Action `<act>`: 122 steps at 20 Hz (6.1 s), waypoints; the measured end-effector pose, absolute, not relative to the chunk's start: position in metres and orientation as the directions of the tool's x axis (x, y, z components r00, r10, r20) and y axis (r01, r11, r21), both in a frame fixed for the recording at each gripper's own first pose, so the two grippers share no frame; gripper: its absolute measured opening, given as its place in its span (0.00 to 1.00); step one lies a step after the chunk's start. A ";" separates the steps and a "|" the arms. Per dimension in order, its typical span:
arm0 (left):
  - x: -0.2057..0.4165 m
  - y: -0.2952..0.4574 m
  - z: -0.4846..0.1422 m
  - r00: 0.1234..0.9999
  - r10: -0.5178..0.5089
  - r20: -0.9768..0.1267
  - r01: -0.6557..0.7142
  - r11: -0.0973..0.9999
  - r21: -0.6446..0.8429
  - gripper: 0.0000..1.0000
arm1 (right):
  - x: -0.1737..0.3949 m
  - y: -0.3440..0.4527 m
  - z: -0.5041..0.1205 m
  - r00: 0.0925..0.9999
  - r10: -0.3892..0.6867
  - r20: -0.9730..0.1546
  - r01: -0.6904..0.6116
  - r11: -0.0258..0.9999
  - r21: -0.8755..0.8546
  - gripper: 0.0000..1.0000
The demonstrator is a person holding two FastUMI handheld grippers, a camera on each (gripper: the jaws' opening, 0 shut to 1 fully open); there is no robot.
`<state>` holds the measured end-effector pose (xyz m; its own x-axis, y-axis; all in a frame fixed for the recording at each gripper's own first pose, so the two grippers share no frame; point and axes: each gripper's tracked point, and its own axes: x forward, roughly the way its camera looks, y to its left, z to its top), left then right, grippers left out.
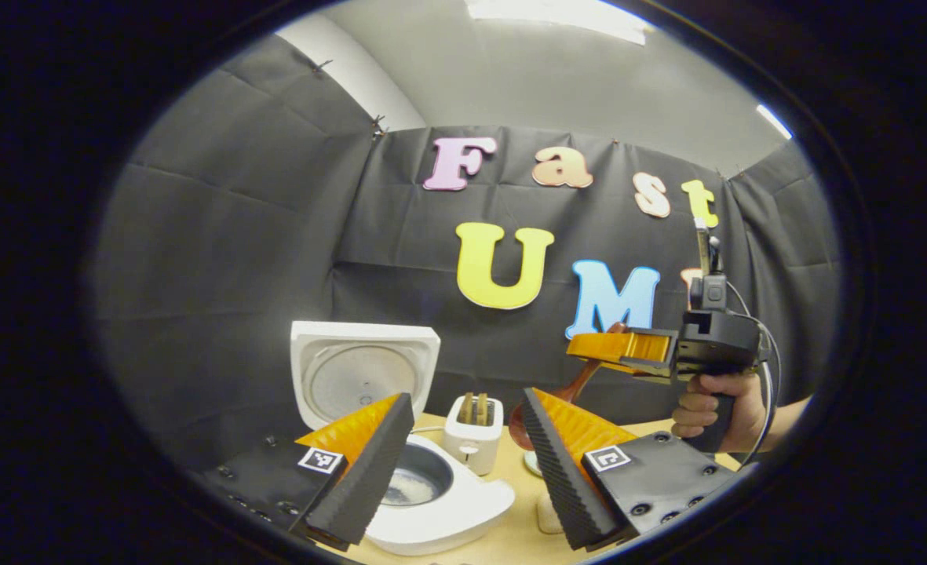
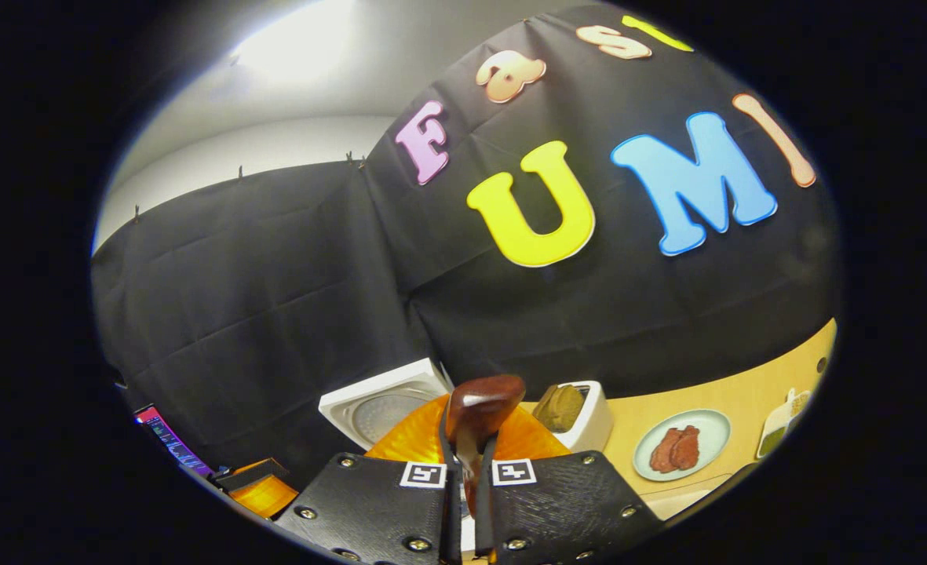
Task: Close the left gripper, press the button to open the rice cooker; take a wooden spoon from the chopstick holder with the right hand, scoop a spoonful of rice and pour it into the rice cooker, then put the wooden spoon back into the chopstick holder.
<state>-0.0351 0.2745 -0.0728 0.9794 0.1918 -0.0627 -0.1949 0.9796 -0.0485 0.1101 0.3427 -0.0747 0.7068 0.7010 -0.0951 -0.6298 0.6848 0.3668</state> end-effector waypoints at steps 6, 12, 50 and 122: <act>0.004 0.220 -0.065 0.996 0.069 -0.056 -0.070 0.997 -0.020 0.96 | 0.101 0.258 -0.065 0.802 0.590 -0.096 -0.544 0.787 0.291 0.07; 0.023 0.175 -0.064 0.998 -0.002 -0.060 0.001 1.000 -0.014 0.96 | 0.090 0.175 -0.067 0.874 0.474 -0.106 -0.435 0.860 0.266 0.07; 0.023 0.173 -0.072 0.978 0.157 -0.134 -0.144 0.984 0.103 0.96 | 0.175 -0.022 -0.260 0.917 0.010 -0.399 0.048 0.989 0.137 0.07; 0.146 0.489 -0.082 0.771 0.604 -0.202 -0.594 0.796 0.112 0.99 | 0.092 0.040 -0.099 0.986 0.076 -0.150 -0.063 0.994 0.093 0.98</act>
<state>0.1464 0.4890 -0.0825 0.7709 0.6041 -0.2021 -0.5945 0.7962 0.1123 0.0917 0.0397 -0.0992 0.9858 0.0762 -0.1496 -0.0627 0.9937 0.0927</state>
